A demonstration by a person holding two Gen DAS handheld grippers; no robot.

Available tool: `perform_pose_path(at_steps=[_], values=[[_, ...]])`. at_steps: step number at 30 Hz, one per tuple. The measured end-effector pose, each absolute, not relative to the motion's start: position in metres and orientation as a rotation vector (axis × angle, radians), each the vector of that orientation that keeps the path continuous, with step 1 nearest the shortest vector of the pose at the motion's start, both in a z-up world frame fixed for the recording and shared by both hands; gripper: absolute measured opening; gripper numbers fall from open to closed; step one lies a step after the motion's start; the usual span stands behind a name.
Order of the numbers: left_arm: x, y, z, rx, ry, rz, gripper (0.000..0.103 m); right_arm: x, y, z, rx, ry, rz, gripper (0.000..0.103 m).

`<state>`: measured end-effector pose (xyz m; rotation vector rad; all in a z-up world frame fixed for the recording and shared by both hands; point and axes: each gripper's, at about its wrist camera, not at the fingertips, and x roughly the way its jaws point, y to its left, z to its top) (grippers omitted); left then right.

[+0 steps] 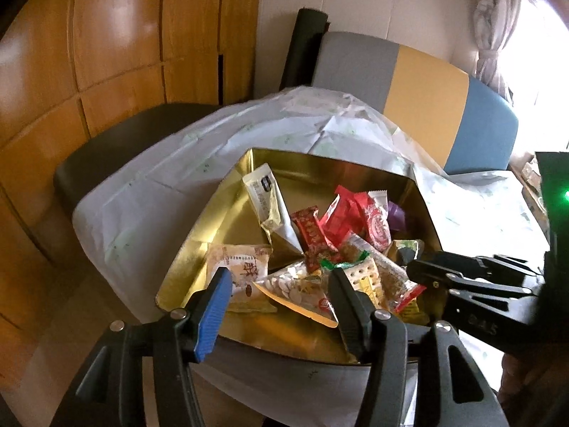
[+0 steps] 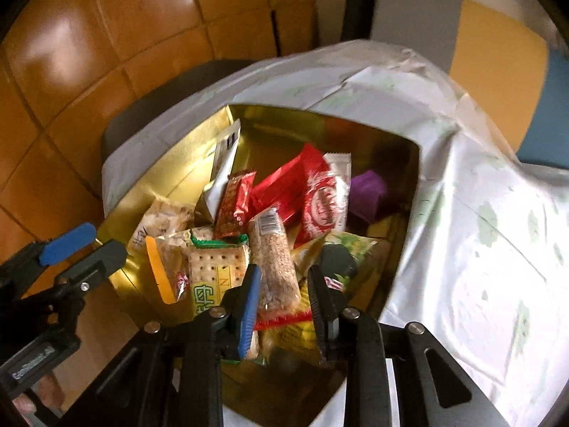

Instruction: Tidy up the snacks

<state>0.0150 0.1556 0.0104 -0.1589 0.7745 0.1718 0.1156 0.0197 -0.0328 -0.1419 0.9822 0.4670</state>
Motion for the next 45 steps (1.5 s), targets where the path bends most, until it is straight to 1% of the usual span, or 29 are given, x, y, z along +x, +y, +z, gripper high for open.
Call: perform_pose_path(at_steps=[1,2,4,9,11,20,23,29,34,38,45], values=[[0.013,0.154,0.012,-0.155,0.766,0.171,0.057,0.111,0.016,-0.03,-0.134,0.965,0.445,0.043],[0.011,0.151,0.014,-0.15,0.756,0.172,0.057,0.108,0.012,-0.028,-0.124,0.954,0.431,0.045],[0.006,0.145,0.017,-0.14,0.733,0.172,0.057,0.099,0.003,-0.025,-0.097,0.934,0.395,0.046],[-0.005,0.133,0.023,-0.121,0.695,0.173,0.058,0.077,-0.018,-0.02,-0.062,0.889,0.311,0.052],[-0.007,0.128,0.025,-0.114,0.687,0.173,0.058,0.069,-0.024,-0.018,-0.059,0.874,0.289,0.057],[-0.013,0.115,0.033,-0.093,0.66,0.193,0.058,0.047,-0.038,-0.018,-0.048,0.844,0.254,0.06],[-0.016,0.112,0.038,-0.074,0.634,0.225,0.071,0.045,-0.04,-0.018,-0.041,0.841,0.25,0.063],[-0.021,0.114,0.049,-0.087,0.573,0.276,0.071,0.044,-0.042,-0.019,-0.035,0.846,0.256,0.065],[-0.019,0.125,0.045,-0.124,0.598,0.312,0.071,0.041,-0.042,-0.02,-0.038,0.842,0.263,0.065],[-0.019,0.128,0.045,-0.107,0.595,0.34,0.071,0.04,-0.042,-0.019,-0.039,0.84,0.264,0.067],[-0.019,0.127,0.045,-0.102,0.598,0.33,0.071,0.039,-0.038,-0.021,-0.048,0.845,0.273,0.068]])
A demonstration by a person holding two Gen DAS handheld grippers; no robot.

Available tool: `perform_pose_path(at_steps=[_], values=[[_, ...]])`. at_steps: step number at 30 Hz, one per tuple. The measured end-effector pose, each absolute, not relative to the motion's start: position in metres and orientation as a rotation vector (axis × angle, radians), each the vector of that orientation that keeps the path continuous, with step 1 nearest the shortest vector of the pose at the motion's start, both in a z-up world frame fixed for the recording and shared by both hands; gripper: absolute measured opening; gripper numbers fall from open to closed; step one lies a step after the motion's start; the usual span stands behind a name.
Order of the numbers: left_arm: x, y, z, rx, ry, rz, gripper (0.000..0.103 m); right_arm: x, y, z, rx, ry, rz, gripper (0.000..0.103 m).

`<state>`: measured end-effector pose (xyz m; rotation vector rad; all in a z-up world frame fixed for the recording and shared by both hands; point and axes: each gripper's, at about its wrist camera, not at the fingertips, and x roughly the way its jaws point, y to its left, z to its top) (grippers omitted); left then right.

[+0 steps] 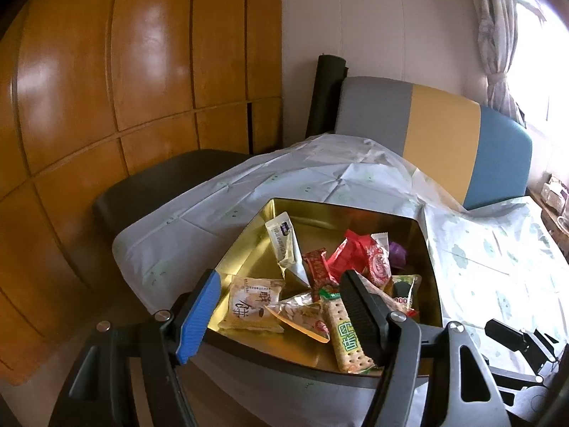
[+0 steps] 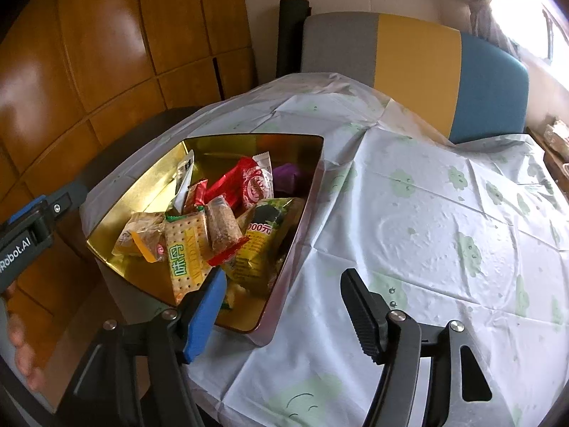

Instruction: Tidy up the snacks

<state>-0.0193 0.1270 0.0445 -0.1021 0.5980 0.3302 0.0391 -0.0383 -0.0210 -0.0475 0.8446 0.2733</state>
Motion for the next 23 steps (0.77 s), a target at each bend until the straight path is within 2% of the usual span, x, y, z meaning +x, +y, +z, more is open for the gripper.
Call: perform_pose_path(at_steps=[14,18,23], values=[[-0.0177,0.1243,0.0427,-0.111,0.605,0.316,0.071,0.0389,-0.0347,-0.0239,-0.06,0.85,0.282,0.07],[-0.0182,0.1233,0.0422,-0.088,0.585,0.312,0.057,0.0387,-0.0351,-0.0244,-0.059,0.848,0.282,0.073],[-0.0151,0.1263,0.0405,-0.096,0.607,0.297,0.057,0.0417,-0.0419,-0.0235,-0.048,0.853,0.279,0.073]])
